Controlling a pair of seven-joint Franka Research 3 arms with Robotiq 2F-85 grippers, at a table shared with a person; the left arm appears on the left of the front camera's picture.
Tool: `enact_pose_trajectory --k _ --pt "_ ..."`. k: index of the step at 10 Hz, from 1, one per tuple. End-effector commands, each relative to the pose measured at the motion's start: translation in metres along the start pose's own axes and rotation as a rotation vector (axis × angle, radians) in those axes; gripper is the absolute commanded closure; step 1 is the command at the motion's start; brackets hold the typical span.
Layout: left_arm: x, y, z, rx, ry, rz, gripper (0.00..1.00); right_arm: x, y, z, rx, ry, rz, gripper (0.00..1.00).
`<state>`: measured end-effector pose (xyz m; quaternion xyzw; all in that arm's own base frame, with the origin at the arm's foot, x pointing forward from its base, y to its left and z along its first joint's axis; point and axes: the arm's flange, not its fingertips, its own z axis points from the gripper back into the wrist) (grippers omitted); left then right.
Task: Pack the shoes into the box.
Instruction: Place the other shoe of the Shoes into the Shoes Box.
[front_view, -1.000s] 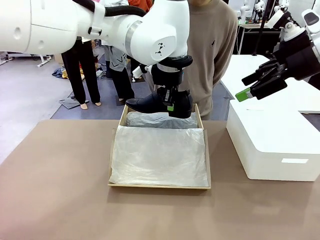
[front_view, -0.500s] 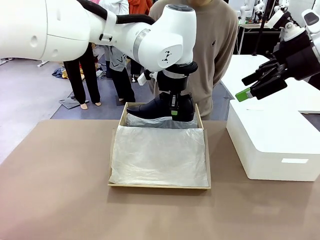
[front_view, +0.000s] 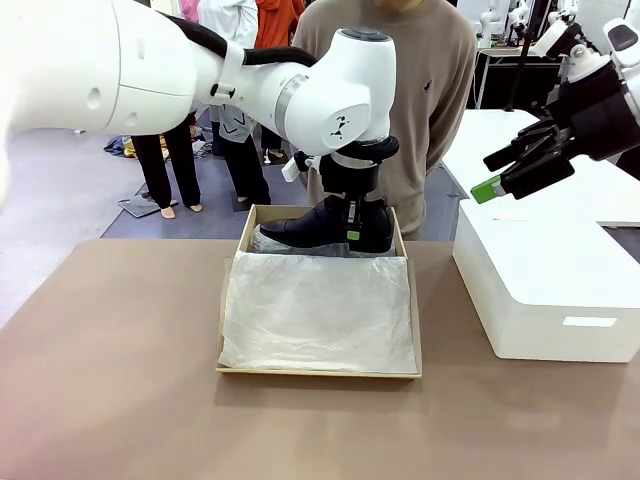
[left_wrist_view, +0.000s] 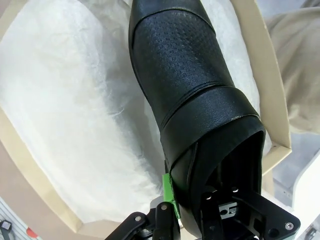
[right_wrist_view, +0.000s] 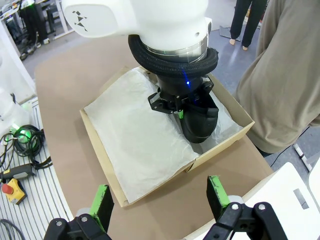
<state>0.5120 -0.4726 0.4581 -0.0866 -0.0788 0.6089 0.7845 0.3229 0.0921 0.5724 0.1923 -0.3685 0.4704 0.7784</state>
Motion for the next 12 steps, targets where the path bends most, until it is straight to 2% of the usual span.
enact_pose_trajectory --k 1,7,12 --pt "0.0 -0.003 0.005 0.011 -0.019 0.027 1.0 0.001 -0.002 -0.001 0.014 -0.02 0.008 0.0" --pt "-0.005 0.0 -0.012 -0.019 -0.075 0.073 1.0 0.001 -0.002 -0.001 0.014 -0.02 0.008 0.0" --pt "-0.007 -0.006 -0.026 -0.003 -0.054 0.098 1.0 0.001 -0.002 -0.001 0.014 -0.02 0.008 0.0"
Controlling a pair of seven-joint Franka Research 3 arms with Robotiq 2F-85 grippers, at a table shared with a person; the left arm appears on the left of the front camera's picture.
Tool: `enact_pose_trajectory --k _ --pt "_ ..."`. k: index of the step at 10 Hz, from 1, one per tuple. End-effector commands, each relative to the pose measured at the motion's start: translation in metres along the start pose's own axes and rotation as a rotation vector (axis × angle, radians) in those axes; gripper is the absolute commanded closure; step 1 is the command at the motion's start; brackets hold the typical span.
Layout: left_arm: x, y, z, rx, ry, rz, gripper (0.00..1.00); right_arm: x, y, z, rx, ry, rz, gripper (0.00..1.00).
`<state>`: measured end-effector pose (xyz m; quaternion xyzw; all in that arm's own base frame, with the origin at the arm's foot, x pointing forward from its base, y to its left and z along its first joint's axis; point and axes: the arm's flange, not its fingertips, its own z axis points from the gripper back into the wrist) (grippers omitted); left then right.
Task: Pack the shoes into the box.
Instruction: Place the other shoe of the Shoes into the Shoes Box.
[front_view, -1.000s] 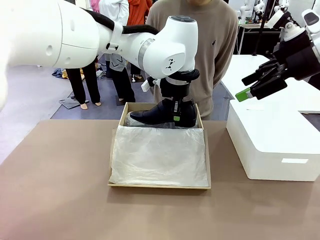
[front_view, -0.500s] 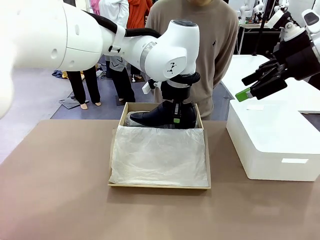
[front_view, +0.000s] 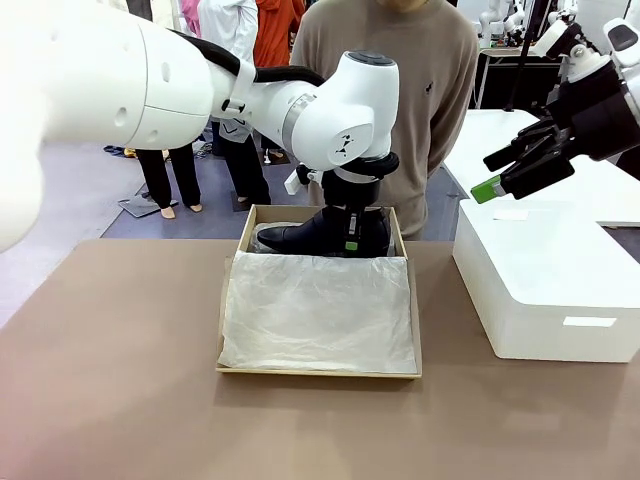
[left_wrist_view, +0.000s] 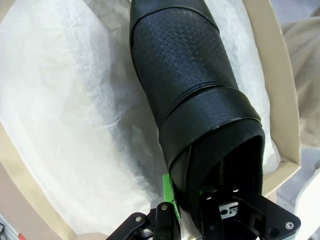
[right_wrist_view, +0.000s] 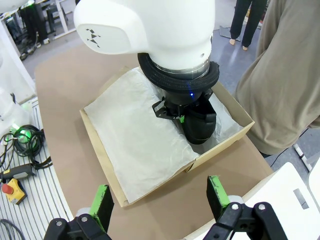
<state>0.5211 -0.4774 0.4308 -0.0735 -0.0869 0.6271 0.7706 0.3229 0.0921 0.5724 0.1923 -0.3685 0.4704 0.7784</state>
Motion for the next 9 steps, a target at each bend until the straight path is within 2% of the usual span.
enact_pose_trajectory --k 1,4,5,9 --pt "-0.007 -0.004 0.001 -0.012 -0.025 0.06 1.0 0.001 -0.002 -0.001 0.014 -0.02 0.008 0.0" --pt "-0.01 -0.005 -0.005 0.007 -0.027 0.066 1.0 0.001 -0.002 -0.001 0.014 -0.02 0.008 0.0" --pt "-0.009 -0.005 -0.003 0.005 -0.02 0.068 0.84 0.001 -0.002 -0.001 0.014 -0.02 0.008 0.0" --pt "-0.005 -0.005 0.033 0.079 -0.045 0.074 0.06 0.001 -0.002 -0.001 0.014 -0.02 0.008 0.0"
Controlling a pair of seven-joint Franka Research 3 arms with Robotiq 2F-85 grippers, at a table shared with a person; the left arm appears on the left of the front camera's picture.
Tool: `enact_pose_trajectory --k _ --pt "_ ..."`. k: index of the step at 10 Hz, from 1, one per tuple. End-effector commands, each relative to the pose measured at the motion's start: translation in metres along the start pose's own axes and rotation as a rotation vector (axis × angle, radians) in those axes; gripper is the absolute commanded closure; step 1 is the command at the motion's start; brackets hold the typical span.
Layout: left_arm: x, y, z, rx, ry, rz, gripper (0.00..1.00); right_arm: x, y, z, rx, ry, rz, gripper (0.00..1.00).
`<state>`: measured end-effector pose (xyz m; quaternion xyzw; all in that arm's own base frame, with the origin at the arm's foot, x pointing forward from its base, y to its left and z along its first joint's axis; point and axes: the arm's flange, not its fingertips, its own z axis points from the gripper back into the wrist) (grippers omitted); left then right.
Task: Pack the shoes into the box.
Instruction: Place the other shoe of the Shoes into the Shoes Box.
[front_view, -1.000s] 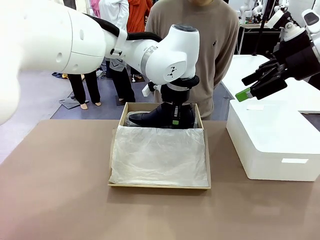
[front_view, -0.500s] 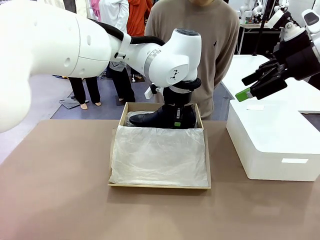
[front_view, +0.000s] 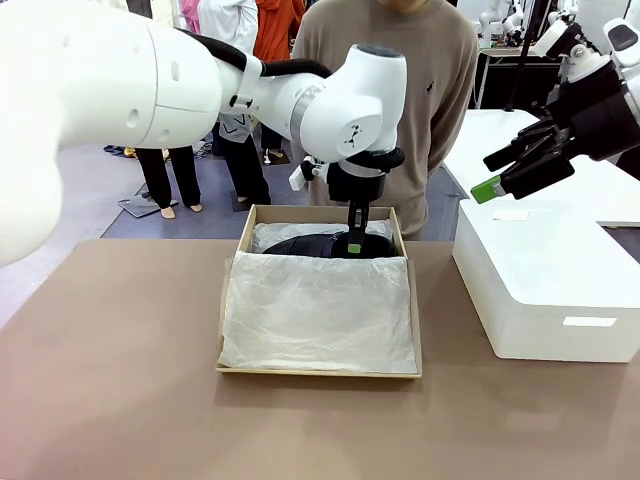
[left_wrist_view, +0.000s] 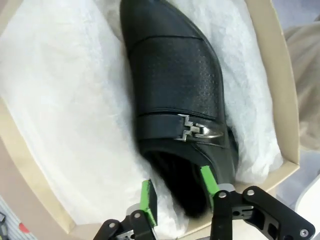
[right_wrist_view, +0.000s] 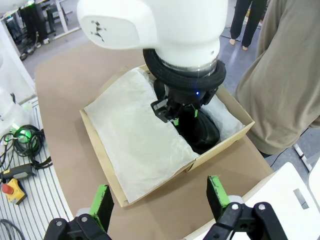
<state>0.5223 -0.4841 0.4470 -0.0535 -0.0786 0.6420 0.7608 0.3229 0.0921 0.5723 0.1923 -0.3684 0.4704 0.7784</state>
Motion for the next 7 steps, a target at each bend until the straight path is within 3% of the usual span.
enact_pose_trajectory --k 1,4,7 --pt "0.003 -0.001 0.036 0.045 -0.038 0.024 0.0 0.001 -0.002 -0.001 0.014 -0.02 0.008 0.0" --pt "0.012 -0.01 0.075 0.069 -0.021 -0.038 0.0 0.001 -0.002 -0.001 0.014 -0.02 0.008 0.0" --pt "0.031 -0.013 0.081 0.105 0.01 -0.038 0.0 0.001 -0.002 -0.001 0.014 -0.02 0.008 0.0"
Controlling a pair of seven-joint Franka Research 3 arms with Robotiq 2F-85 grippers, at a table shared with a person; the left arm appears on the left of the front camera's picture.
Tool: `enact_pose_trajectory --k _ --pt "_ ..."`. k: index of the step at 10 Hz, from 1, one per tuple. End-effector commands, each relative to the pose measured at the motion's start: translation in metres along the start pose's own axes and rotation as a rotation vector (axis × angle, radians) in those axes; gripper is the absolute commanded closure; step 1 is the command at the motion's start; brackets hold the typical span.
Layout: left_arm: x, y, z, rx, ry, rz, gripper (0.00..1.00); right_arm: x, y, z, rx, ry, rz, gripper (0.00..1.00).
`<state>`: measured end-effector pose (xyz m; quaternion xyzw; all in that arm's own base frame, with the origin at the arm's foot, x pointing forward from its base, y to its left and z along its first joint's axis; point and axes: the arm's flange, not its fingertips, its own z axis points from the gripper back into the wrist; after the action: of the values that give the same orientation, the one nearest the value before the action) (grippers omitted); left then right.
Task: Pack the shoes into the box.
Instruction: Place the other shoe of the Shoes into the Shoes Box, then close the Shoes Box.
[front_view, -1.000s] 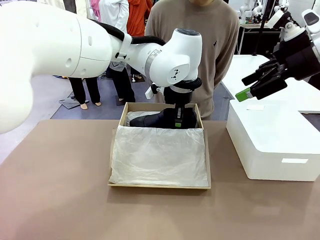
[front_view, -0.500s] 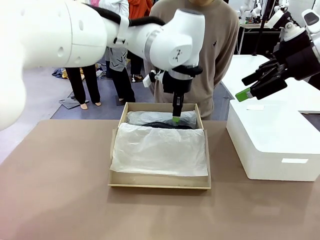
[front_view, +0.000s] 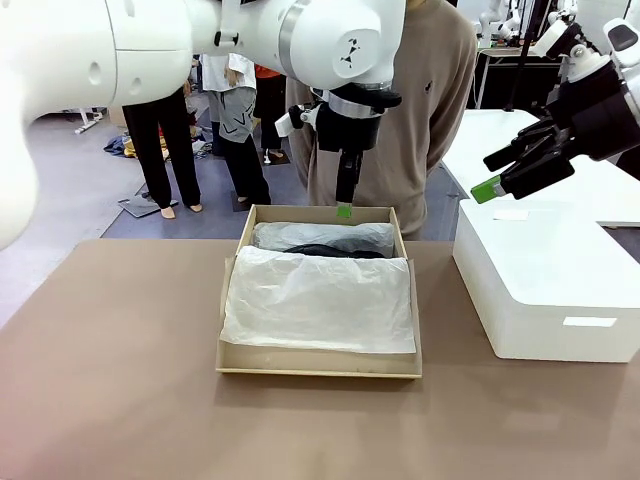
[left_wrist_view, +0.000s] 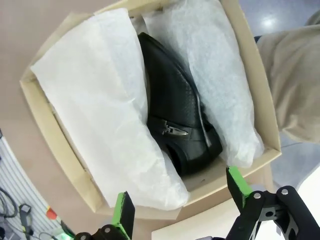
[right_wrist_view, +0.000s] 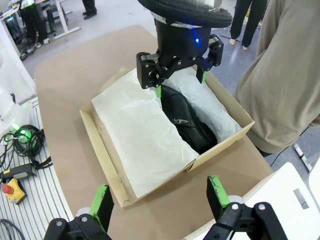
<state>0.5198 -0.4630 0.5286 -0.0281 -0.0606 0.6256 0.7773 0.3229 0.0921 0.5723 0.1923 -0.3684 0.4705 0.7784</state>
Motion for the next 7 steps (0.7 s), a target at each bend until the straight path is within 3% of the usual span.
enact_pose_trajectory --k 1,2,7 --pt "0.026 -0.008 -0.021 0.097 0.081 -0.055 0.0 0.001 -0.002 -0.001 0.014 -0.02 0.008 0.0" --pt "0.0 0.0 0.0 0.0 0.0 0.0 0.0 0.001 -0.002 -0.001 0.014 -0.02 0.008 0.0" --pt "0.0 0.0 0.0 0.0 0.0 0.0 0.0 0.001 -0.002 -0.001 0.014 -0.02 0.008 0.0"
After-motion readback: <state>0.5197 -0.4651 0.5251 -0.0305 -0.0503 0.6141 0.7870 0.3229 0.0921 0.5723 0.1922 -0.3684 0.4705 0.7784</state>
